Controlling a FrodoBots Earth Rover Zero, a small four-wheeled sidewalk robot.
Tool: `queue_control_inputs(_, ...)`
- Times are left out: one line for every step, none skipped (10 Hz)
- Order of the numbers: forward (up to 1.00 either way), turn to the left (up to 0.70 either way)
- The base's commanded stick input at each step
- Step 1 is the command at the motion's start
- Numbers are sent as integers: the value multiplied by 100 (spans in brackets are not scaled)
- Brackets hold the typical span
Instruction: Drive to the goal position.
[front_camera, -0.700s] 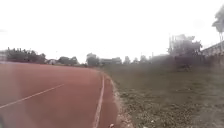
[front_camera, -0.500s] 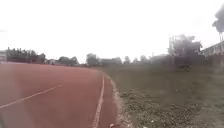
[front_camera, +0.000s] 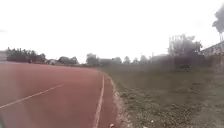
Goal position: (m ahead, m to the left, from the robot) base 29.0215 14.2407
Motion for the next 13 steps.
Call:
queue_control_inputs(70, 0)
queue_control_inputs(70, 0)
queue_control_inputs(70, 0)
queue_control_inputs(70, 0)
queue_control_inputs(70, 0)
queue_control_inputs(70, 0)
queue_control_inputs(70, 0)
queue_control_inputs(70, 0)
queue_control_inputs(70, 0)
queue_control_inputs(70, 0)
queue_control_inputs(70, 0)
queue_control_inputs(70, 0)
queue_control_inputs(70, 10)
